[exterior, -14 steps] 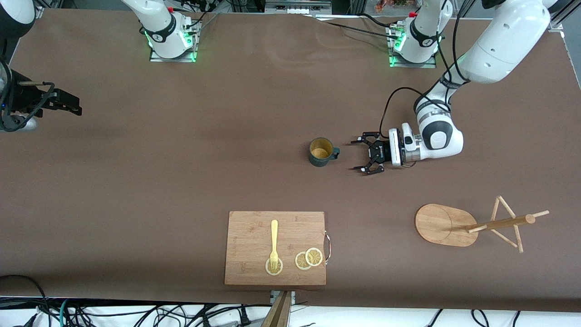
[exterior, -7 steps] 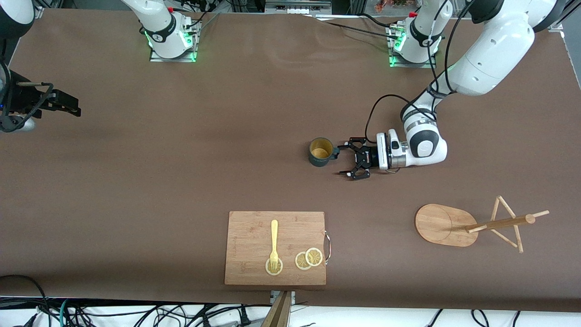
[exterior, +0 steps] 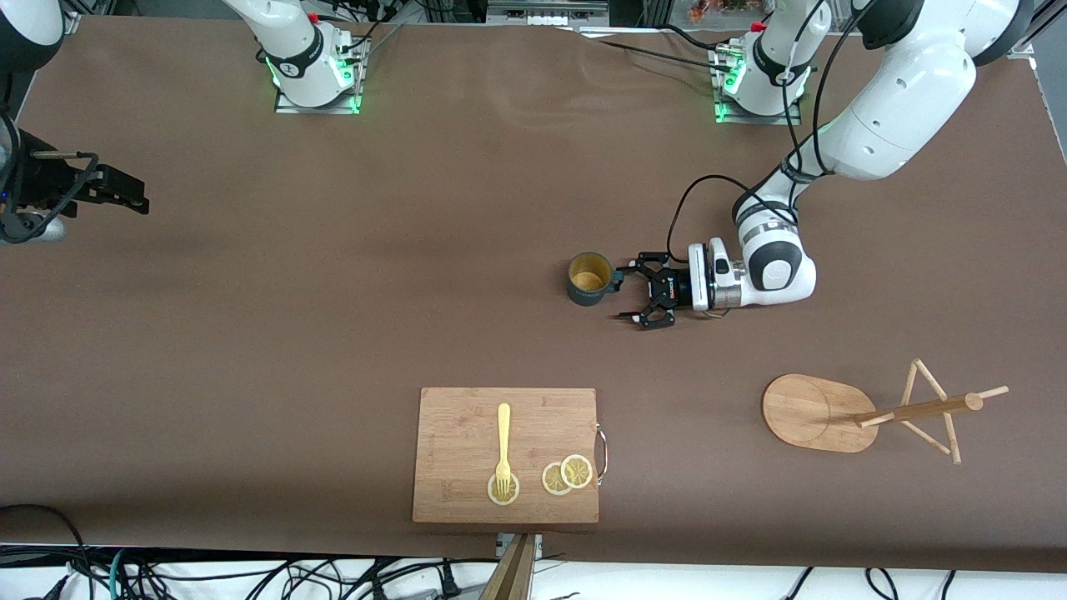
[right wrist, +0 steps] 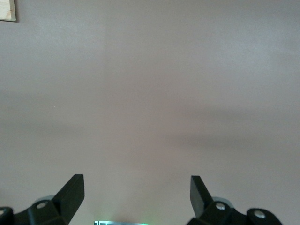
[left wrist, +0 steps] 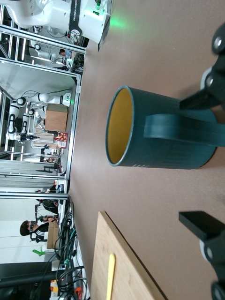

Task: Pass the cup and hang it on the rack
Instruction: 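Close the left gripper on the mug handle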

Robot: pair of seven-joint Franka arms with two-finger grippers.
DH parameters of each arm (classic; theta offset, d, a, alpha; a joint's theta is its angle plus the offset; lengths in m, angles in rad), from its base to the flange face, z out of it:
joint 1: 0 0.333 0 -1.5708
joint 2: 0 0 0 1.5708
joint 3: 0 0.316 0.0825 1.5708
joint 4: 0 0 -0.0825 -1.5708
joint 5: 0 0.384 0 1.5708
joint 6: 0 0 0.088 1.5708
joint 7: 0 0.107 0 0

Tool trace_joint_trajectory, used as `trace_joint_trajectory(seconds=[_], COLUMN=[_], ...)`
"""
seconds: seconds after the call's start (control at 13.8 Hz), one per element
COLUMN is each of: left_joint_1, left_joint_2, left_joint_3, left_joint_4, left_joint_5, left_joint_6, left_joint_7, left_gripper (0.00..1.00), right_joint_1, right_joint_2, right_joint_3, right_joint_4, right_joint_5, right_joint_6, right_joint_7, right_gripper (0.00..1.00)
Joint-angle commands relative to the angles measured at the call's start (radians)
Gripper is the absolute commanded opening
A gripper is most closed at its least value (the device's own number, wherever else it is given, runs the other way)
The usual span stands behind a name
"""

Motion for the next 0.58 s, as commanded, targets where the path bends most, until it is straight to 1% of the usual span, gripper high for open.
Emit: trace_joint_trajectory(seconds=[0.0,0.07,0.15,0.22,0.29,0.36,0.44,0.51], left_joint_1=[-0.001,0.002,0.006,0.008,0.011,0.011,0.011,0.011], left_joint_2=[0.009,0.009,0.009,0.009,0.009,0.009,0.009,0.009], left_joint_3=[0.0,0.0,0.0,0.003,0.004,0.004,0.007,0.007], left_joint_4=[0.008,0.004,0.003,0.003,0.001,0.001,0.001,0.001], left_joint_5=[-0.03,-0.03,-0.03,-0.03,-0.032,-0.032,-0.032,-0.03], left_joint_6=[-0.015,-0.015,-0.018,-0.033,-0.038,-0.038,-0.038,-0.038], left_joint_7=[0.049,0.052,0.072,0.1,0.104,0.106,0.106,0.108], left_gripper=[0.54,0.41,0.32,0.25,0.22,0.12,0.04,0.0], right_joint_1=[-0.003,-0.004,-0.004,-0.003,-0.003,-0.003,-0.004,-0.004], right_joint_2=[0.0,0.003,0.007,0.005,0.005,0.005,0.005,0.005], right_joint_3=[0.007,0.007,0.007,0.007,0.007,0.007,0.007,0.007], right_joint_4=[0.011,0.013,0.017,0.017,0.016,0.016,0.016,0.016], right_joint_5=[-0.005,-0.003,-0.003,-0.002,0.004,0.004,0.004,0.007], right_joint_6=[-0.021,-0.016,-0.007,-0.01,-0.016,-0.016,-0.013,-0.016], right_joint_7=[0.012,0.012,0.012,0.012,0.012,0.012,0.012,0.012], right_gripper=[1.0,1.0,1.0,1.0,1.0,1.0,1.0,1.0])
